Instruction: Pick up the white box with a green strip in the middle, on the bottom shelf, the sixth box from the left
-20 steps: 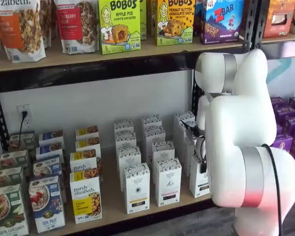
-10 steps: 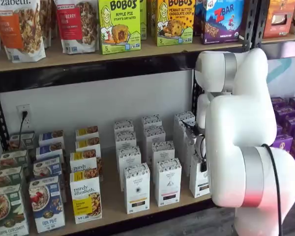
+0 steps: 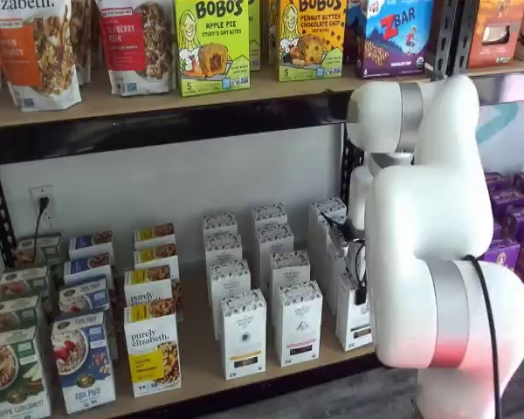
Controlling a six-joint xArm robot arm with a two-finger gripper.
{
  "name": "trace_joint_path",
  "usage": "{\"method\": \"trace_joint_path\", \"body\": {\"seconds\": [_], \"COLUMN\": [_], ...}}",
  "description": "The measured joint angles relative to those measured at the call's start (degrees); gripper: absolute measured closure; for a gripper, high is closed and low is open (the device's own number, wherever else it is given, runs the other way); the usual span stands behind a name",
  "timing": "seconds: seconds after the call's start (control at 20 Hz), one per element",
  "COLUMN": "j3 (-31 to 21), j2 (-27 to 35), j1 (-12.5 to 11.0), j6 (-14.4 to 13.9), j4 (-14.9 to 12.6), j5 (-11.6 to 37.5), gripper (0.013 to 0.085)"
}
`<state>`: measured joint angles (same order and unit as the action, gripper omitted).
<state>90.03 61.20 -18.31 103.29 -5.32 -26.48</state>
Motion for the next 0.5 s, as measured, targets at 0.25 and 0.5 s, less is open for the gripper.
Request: {"method": "trace_joint_path", "body": {"seconds": [0.25, 0.5], "j3": [-9.6, -20.2], "j2": [-4.9, -10.8], "j1": [0.1, 0.3], "j6": [-4.2, -7.2], "j4": [-4.3, -7.0], "j5": [4.5, 8.2], "gripper": [0.0450, 0.0450]}}
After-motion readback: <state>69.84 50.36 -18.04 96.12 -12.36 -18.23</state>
